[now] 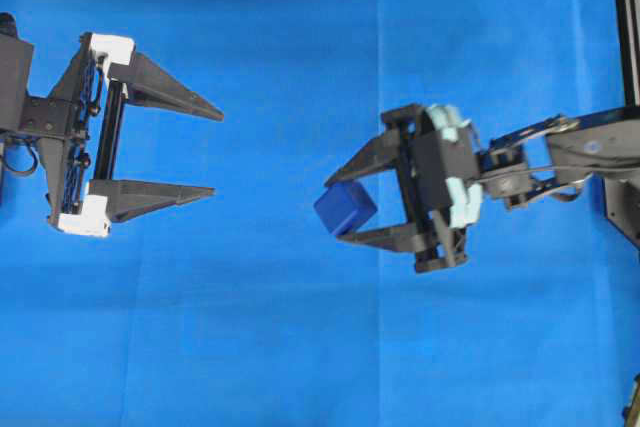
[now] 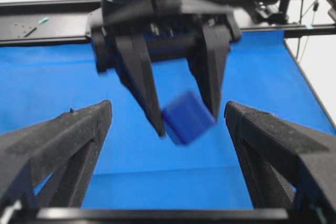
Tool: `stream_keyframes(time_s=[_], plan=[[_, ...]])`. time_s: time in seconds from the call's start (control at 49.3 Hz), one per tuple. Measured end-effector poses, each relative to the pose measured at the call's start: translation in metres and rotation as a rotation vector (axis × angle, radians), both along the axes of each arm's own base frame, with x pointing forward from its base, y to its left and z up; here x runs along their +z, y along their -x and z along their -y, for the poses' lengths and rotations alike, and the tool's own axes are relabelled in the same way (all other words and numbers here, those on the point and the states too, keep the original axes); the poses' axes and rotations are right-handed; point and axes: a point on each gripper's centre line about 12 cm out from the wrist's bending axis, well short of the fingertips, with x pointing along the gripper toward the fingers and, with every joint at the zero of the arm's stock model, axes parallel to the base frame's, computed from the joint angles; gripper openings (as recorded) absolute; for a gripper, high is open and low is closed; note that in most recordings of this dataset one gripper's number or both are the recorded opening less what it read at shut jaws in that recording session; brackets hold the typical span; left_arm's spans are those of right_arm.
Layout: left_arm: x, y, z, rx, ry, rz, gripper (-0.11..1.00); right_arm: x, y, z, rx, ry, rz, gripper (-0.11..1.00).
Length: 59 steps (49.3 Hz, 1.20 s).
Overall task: Handover the blue block to the right arm after grasping it with the left arm, then place it in the designated position.
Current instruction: 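Lower the cube toward the table with the right gripper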
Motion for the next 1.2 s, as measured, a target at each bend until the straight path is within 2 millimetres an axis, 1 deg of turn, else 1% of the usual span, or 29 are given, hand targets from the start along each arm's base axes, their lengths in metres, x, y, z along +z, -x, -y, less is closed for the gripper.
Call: stream_keyframes(time_s=[0.183, 0.325, 0.649, 0.974, 1.197], plan=[[0.0, 0.0, 0.0, -0.002, 0.0, -0.002, 0.89, -0.029, -0.001, -0.003, 0.006, -0.034, -0.049, 0.52], [-0.001, -0.001, 0.0, 0.001, 0.003, -0.003, 0.89, -0.042, -0.004, -0.005, 0.02, -0.053, -0.057, 0.52], [-0.001, -0.001, 0.001, -0.001, 0.004, -0.003, 0.89, -0.084, -0.008, -0.009, 0.035, -0.07, -0.137, 0.52], [-0.001, -0.001, 0.0, 0.001, 0.001, -0.003, 0.89, -0.107, -0.008, -0.009, 0.025, -0.081, -0.189, 0.52], [-0.001, -0.001, 0.0, 0.0, 0.0, -0.003, 0.89, -0.11, -0.009, -0.009, 0.02, -0.086, -0.194, 0.52]])
